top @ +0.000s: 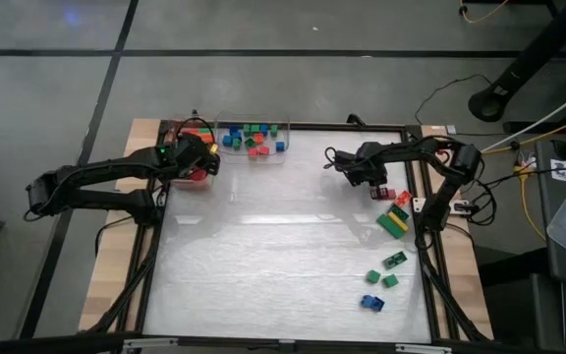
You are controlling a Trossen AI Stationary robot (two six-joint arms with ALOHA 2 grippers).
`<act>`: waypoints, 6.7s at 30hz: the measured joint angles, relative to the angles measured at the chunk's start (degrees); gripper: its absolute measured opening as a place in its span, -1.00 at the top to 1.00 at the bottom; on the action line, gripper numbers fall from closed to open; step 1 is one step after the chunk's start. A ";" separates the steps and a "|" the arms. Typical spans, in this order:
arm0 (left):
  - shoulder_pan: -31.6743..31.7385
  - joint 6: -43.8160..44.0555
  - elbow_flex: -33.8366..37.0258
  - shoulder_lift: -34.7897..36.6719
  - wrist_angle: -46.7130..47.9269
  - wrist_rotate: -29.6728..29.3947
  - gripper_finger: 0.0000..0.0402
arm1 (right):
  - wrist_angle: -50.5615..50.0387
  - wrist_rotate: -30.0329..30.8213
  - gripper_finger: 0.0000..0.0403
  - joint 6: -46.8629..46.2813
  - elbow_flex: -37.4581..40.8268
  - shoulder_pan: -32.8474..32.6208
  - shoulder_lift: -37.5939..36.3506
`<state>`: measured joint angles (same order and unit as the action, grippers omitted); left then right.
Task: Sort blocks by size
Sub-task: Put the large orange game piece into the left transparent bin
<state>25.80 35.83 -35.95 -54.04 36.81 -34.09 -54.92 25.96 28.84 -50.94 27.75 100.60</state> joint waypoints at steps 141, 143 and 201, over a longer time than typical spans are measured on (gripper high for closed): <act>-24.72 1.25 0.05 -29.45 -61.60 10.51 0.09 | 53.88 -7.08 0.51 -63.29 -16.68 -28.11 3.56; -24.72 0.99 0.05 -29.45 -61.79 10.26 0.09 | 53.52 -7.06 0.51 -63.44 -16.68 -28.11 3.58; -24.51 -5.08 -0.06 -29.34 -63.15 11.14 0.56 | 46.42 -12.87 -0.13 -52.46 -16.70 -28.11 0.79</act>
<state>1.29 30.74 -36.01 -83.37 -26.34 -22.95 -8.50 13.08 -23.62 -67.64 -0.36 101.39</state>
